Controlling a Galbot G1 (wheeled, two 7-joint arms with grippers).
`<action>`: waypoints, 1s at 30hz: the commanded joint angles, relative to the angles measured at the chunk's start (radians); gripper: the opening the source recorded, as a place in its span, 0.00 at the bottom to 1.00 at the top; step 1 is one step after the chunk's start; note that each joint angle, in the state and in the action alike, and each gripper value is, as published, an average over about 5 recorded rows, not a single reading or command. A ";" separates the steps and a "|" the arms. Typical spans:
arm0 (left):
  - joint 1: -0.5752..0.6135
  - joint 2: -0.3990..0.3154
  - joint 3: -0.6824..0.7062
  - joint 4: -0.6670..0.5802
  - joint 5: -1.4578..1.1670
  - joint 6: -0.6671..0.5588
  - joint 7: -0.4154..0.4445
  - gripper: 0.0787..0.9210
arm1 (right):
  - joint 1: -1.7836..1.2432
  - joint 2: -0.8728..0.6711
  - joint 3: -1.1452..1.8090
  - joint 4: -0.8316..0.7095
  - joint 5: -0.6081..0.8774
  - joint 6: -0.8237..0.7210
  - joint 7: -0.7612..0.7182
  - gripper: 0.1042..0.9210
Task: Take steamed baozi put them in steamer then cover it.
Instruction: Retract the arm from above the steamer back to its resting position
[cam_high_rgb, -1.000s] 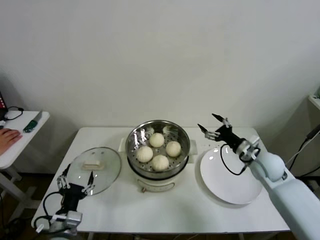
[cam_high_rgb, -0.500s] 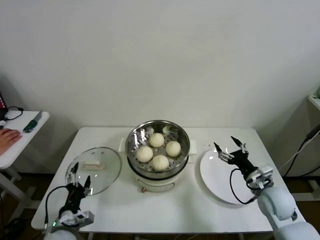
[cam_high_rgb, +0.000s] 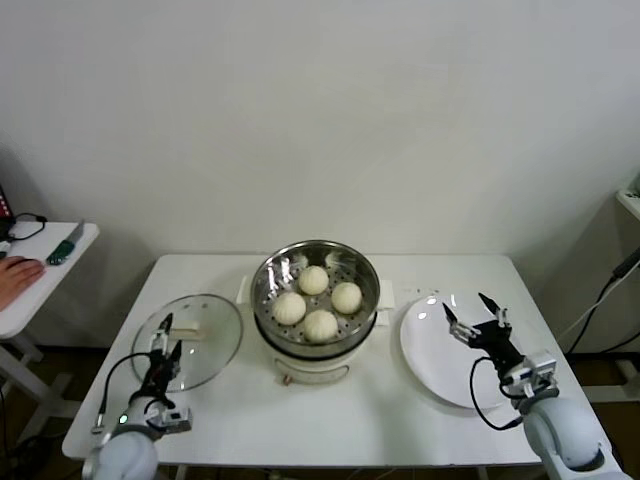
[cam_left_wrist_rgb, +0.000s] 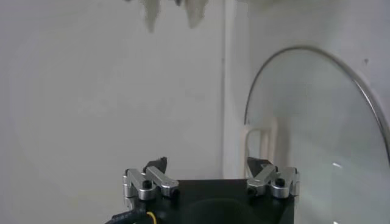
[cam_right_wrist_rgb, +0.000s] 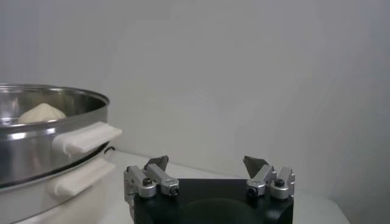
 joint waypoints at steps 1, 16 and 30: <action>-0.111 0.012 0.022 0.156 0.080 -0.019 -0.014 0.88 | -0.031 0.015 0.023 0.012 -0.018 -0.006 0.007 0.88; -0.229 0.016 0.077 0.249 0.058 -0.005 -0.037 0.88 | -0.042 0.032 0.030 0.003 -0.050 0.004 -0.011 0.88; -0.279 0.024 0.118 0.280 0.011 0.007 -0.038 0.88 | -0.044 0.063 0.017 -0.020 -0.091 0.015 -0.022 0.88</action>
